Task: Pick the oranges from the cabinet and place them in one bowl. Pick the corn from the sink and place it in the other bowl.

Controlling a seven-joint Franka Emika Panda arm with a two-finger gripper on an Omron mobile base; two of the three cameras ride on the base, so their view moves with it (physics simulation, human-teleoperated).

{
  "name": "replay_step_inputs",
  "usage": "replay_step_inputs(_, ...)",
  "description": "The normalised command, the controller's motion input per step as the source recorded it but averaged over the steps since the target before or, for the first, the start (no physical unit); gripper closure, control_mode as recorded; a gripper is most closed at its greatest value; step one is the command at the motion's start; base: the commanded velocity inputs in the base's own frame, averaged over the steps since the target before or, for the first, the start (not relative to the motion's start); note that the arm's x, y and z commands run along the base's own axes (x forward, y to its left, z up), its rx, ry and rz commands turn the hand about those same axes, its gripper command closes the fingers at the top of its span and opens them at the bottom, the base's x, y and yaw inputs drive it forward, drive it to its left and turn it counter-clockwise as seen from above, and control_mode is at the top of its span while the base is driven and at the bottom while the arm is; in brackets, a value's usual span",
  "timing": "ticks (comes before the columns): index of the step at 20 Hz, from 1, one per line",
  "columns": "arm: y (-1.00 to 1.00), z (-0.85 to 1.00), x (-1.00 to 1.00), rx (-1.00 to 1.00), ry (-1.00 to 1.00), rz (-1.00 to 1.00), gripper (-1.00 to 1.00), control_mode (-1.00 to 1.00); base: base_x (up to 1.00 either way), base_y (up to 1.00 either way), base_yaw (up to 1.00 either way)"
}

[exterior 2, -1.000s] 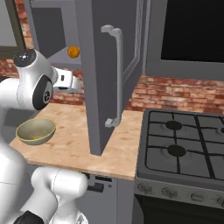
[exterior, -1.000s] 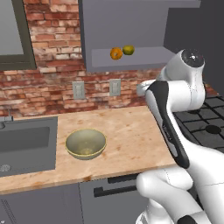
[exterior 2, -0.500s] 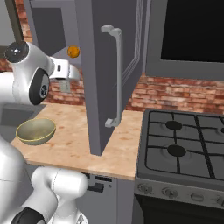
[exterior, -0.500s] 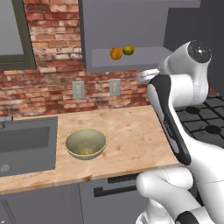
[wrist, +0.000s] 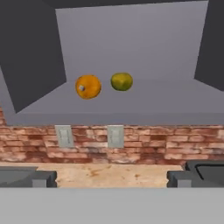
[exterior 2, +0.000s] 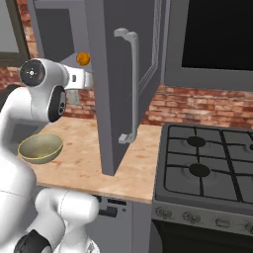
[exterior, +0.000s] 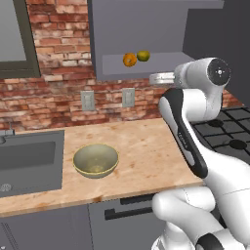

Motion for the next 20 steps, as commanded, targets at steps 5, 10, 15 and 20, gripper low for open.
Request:
replay_step_inputs(5,0.08,0.54,0.02,0.01,0.04,0.01,-1.00,-1.00,0.00,0.00,0.00)
replay_step_inputs(10,0.25,0.48,0.00,0.00,0.25,0.02,-1.00,-1.00,0.00,0.00,0.00)
replay_step_inputs(15,0.21,0.09,0.01,0.00,0.26,0.03,-1.00,-1.00,0.00,0.00,0.00)
replay_step_inputs(20,0.00,-0.10,0.01,0.00,0.02,0.00,-1.00,-1.00,0.00,0.00,0.00)
